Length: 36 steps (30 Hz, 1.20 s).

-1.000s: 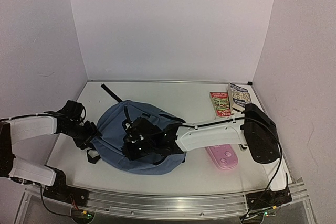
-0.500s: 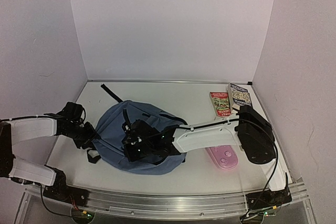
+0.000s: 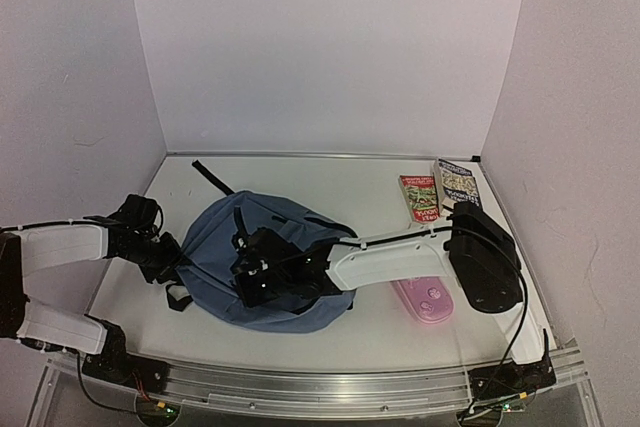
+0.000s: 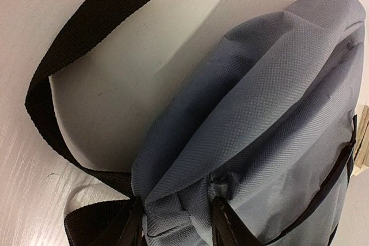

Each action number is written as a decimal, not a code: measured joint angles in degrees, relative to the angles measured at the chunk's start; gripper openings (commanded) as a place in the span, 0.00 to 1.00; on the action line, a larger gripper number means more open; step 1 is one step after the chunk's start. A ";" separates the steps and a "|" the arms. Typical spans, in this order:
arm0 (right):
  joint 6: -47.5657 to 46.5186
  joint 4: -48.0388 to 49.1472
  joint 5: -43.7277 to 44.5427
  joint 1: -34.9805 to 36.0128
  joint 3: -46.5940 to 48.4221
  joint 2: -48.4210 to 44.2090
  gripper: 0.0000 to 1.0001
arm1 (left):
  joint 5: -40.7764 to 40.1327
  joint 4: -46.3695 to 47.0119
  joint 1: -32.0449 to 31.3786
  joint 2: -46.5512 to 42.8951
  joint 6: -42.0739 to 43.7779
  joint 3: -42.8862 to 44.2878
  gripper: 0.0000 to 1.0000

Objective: Pack the student bag
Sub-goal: Unzip the student bag at the center of the board.

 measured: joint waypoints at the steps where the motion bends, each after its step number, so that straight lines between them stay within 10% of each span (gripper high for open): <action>1: 0.02 0.01 0.01 -0.02 0.01 0.00 0.13 | 0.00 0.00 0.00 0.00 0.00 0.00 0.39; 16: 0.48 0.02 -0.06 -0.36 0.38 2.03 0.04 | 0.00 -0.09 0.00 -0.31 0.04 0.00 0.35; 36: 2.39 2.21 2.55 -0.36 -8.02 -5.58 0.00 | -1.82 -0.55 -0.28 1.00 1.61 1.20 0.00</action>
